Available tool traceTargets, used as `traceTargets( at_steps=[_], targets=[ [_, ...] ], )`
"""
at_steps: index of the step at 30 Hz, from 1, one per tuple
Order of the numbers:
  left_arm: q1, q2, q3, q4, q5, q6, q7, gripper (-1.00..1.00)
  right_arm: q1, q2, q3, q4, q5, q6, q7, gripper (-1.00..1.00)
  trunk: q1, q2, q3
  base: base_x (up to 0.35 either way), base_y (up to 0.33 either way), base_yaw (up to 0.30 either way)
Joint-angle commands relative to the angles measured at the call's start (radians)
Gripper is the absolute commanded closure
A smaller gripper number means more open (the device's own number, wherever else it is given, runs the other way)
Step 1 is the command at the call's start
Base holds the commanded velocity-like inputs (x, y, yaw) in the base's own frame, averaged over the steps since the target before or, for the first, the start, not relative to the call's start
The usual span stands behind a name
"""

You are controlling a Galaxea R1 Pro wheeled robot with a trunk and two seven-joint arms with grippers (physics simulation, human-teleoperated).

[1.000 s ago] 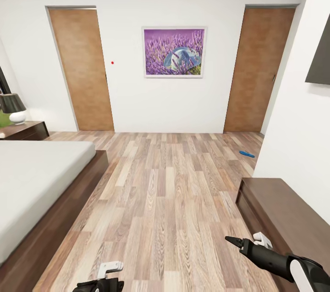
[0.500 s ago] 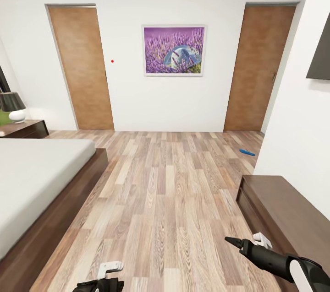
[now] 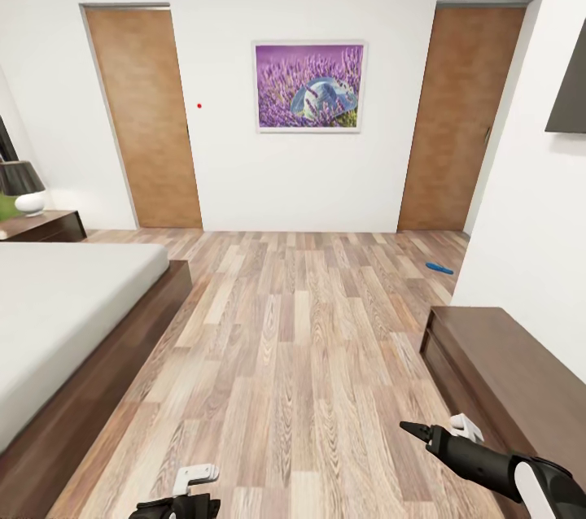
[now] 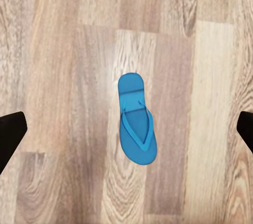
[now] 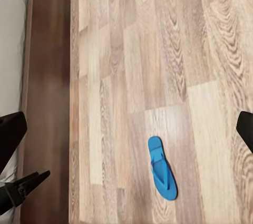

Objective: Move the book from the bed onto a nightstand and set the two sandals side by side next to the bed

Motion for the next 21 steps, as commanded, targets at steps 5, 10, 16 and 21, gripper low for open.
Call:
traceTargets(
  at_steps=[5, 10, 16, 21],
  targets=[
    [0.000, 0.000, 0.000, -0.001, 0.010, 0.006, 0.000, -1.00, -0.001, 0.001, -0.002, 0.000, 0.001, 0.006, 0.003, -1.00, 0.019, -0.036, -0.017, 0.000, 0.000, 0.000],
    [0.000, -0.001, 0.000, -0.001, 0.010, 0.007, 0.000, -1.00, -0.001, 0.002, -0.002, 0.000, 0.002, 0.006, 0.003, -1.00, 0.038, -0.071, -0.032, 0.000, 0.000, 0.000],
    [0.000, -0.001, 0.000, -0.001, 0.010, 0.007, -0.001, -1.00, -0.001, 0.001, -0.002, 0.000, 0.002, 0.006, 0.002, -1.00, 0.061, -0.113, -0.051, 0.000, 0.000, 0.000],
    [0.000, -0.002, -0.001, 0.000, 0.010, 0.007, -0.001, -1.00, -0.001, 0.002, -0.002, 0.000, 0.002, 0.006, 0.002, -1.00, 0.080, -0.148, -0.067, 0.000, 0.000, 0.000]
  ],
)
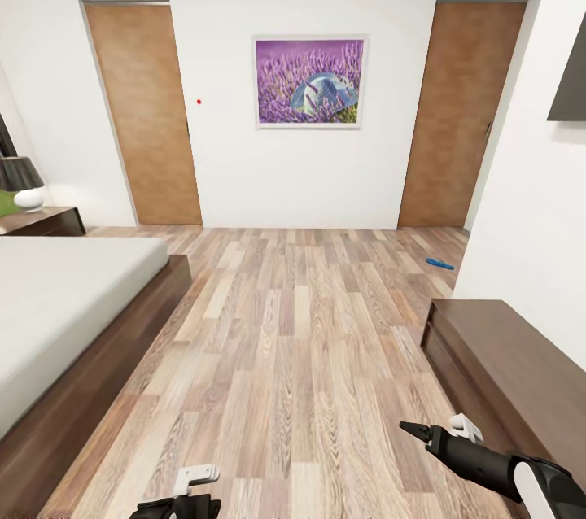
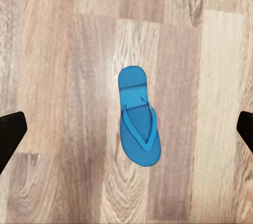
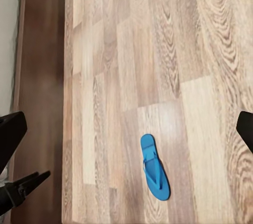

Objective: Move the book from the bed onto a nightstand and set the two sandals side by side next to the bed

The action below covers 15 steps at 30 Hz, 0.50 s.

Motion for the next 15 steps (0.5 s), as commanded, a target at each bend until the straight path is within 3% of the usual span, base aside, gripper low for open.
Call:
traceTargets(
  at_steps=[1, 15],
  targets=[
    [0.000, 0.000, 0.000, -0.001, 0.010, 0.006, 0.001, -1.00, -0.001, 0.000, -0.002, -0.001, 0.000, 0.006, 0.003, -1.00, 0.004, -0.008, -0.004, 0.000, 0.000, 0.000],
    [0.000, 0.000, 0.001, -0.001, 0.010, 0.005, 0.001, -1.00, -0.001, 0.000, -0.002, -0.001, 0.000, 0.006, 0.003, -1.00, 0.057, -0.106, -0.048, 0.000, 0.000, 0.000]
  ],
)
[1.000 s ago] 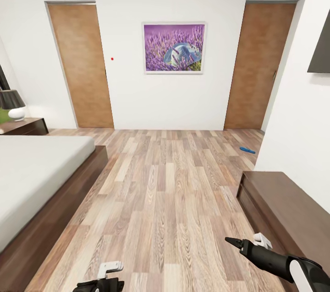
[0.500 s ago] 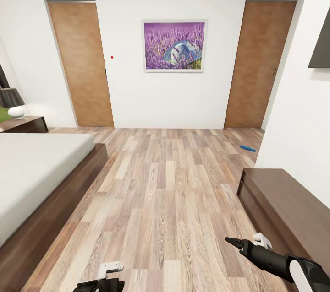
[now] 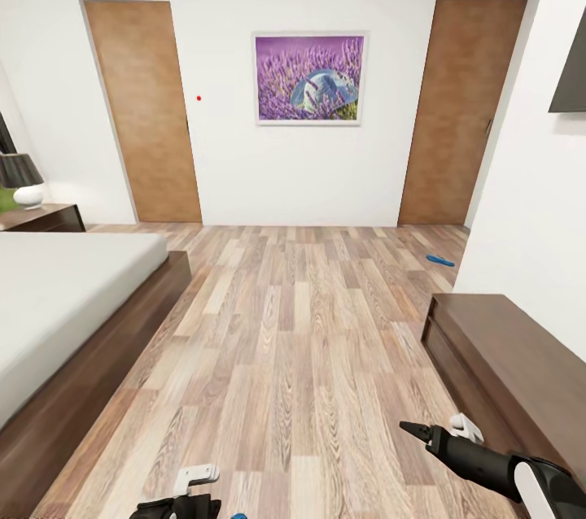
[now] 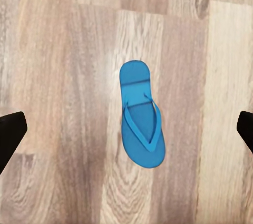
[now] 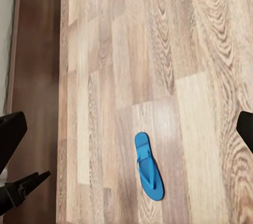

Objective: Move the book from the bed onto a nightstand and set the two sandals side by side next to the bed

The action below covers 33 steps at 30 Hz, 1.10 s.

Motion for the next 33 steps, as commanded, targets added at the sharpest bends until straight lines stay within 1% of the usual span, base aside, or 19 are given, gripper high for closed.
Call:
traceTargets(
  at_steps=[1, 33],
  targets=[
    [0.000, 0.000, 0.000, -0.001, 0.010, 0.006, 0.001, -1.00, -0.001, 0.000, -0.002, 0.000, 0.000, 0.006, 0.003, -1.00, 0.004, -0.008, -0.004, 0.000, 0.000, 0.000],
    [0.000, 0.000, 0.000, -0.001, 0.010, 0.005, 0.001, -1.00, -0.001, 0.000, -0.002, 0.000, 0.000, 0.006, 0.003, -1.00, 0.126, -0.232, -0.105, 0.000, 0.000, 0.000]
  ],
)
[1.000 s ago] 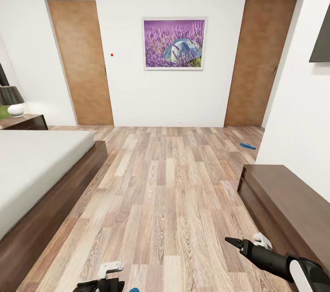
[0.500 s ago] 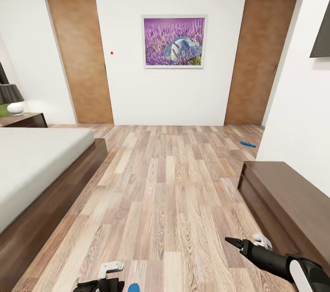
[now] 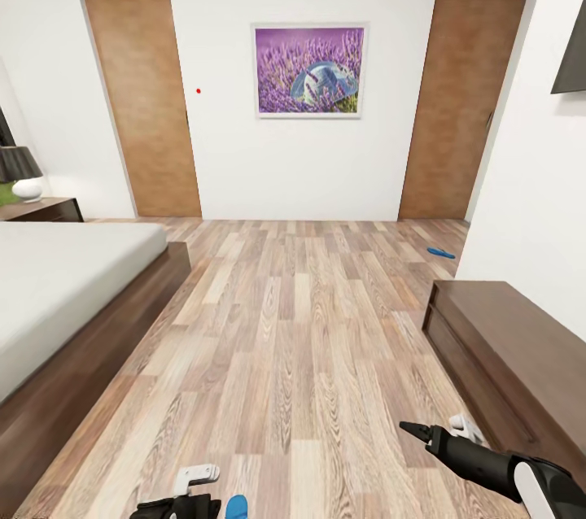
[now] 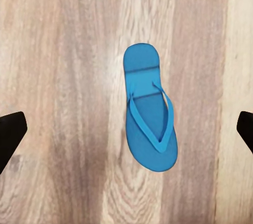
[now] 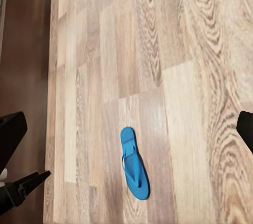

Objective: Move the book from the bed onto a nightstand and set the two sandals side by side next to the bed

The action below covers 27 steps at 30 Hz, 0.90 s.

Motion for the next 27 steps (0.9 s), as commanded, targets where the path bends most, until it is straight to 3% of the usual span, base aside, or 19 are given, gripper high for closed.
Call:
traceTargets(
  at_steps=[1, 12, 27],
  targets=[
    [0.000, 0.000, 0.000, -0.001, 0.010, 0.006, 0.001, -1.00, -0.001, 0.000, -0.002, 0.000, 0.000, 0.006, 0.003, -1.00, 0.004, -0.008, -0.004, 0.000, 0.000, 0.000],
    [0.000, 0.000, 0.000, -0.001, 0.010, 0.005, 0.001, -1.00, -0.001, 0.000, -0.002, -0.001, -0.001, 0.006, 0.005, -1.00, 0.046, -0.085, -0.039, 0.000, 0.000, 0.000],
    [0.000, 0.000, 0.000, -0.001, 0.010, 0.006, 0.001, -1.00, -0.001, 0.000, -0.002, -0.003, -0.002, 0.006, 0.006, -1.00, 0.053, -0.088, -0.097, 0.000, 0.000, 0.000]
  ],
)
